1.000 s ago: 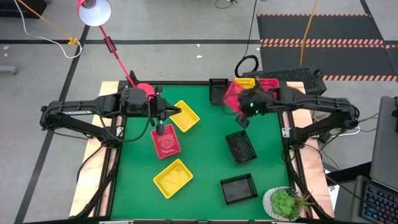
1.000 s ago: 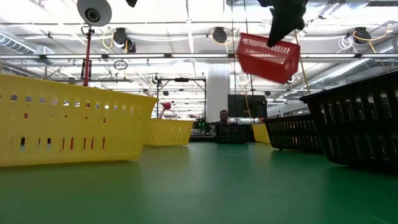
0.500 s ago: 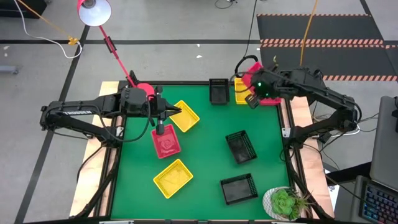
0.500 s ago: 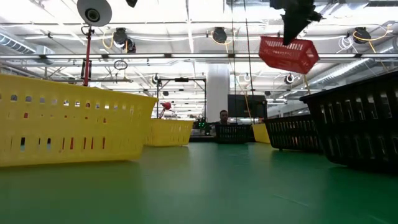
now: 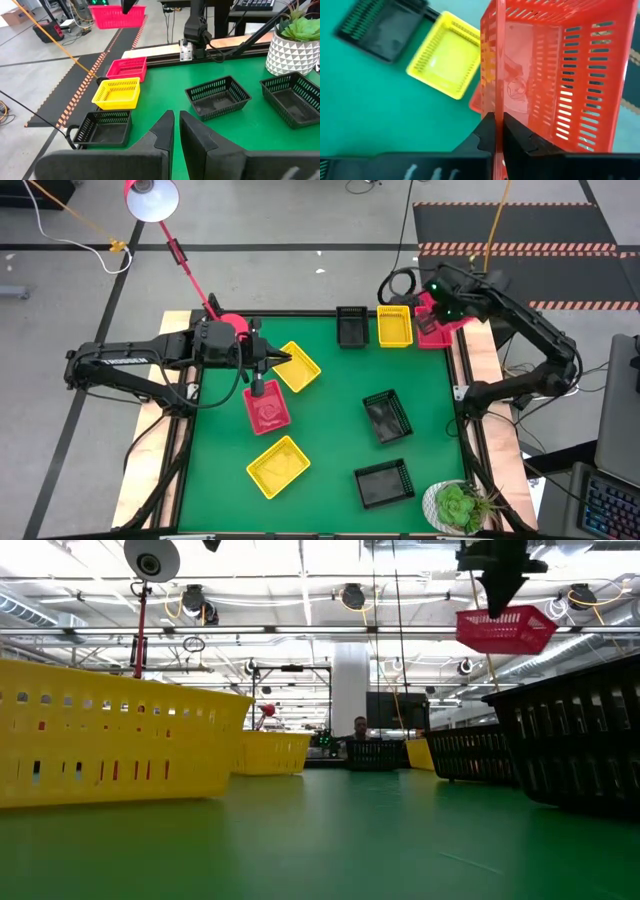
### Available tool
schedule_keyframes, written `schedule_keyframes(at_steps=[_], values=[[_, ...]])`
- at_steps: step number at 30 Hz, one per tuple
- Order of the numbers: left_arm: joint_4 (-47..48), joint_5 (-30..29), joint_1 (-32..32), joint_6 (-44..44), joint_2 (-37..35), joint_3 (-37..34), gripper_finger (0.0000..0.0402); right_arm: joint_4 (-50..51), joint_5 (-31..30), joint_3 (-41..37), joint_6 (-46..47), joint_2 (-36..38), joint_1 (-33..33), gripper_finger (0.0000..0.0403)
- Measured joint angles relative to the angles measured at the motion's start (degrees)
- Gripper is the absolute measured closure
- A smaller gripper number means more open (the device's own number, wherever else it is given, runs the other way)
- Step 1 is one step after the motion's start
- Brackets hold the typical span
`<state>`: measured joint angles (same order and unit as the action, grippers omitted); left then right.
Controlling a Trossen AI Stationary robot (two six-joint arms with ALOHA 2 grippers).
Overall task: Stack baskets by color
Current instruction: Stack the bottom right red bin on the top red bin
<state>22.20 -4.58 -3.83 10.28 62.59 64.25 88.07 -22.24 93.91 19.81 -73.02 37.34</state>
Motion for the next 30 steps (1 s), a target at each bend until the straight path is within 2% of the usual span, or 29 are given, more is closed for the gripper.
schedule_keyframes(at_steps=[6, 12, 24, 30], values=[[0.0, 0.0, 0.0, 0.0, 0.0, 0.0, 0.0369, 0.7, -0.1, 0.0, 0.5, -1.4, 5.7, 0.0392], [0.0, 0.0, 0.0, 0.0, 0.0, 0.0, 0.0369, 0.0, -0.1, 0.0, 0.6, -4.0, 8.8, 0.0392], [0.0, 0.0, 0.0, 0.0, 0.0, 0.0, 0.0369, -1.1, -0.5, 0.0, 14.0, -11.7, 10.4, 0.0397], [0.0, 0.0, 0.0, 0.0, 0.0, 0.0, 0.0369, -3.6, -1.5, 0.0, 16.0, -16.9, 10.3, 0.0397]])
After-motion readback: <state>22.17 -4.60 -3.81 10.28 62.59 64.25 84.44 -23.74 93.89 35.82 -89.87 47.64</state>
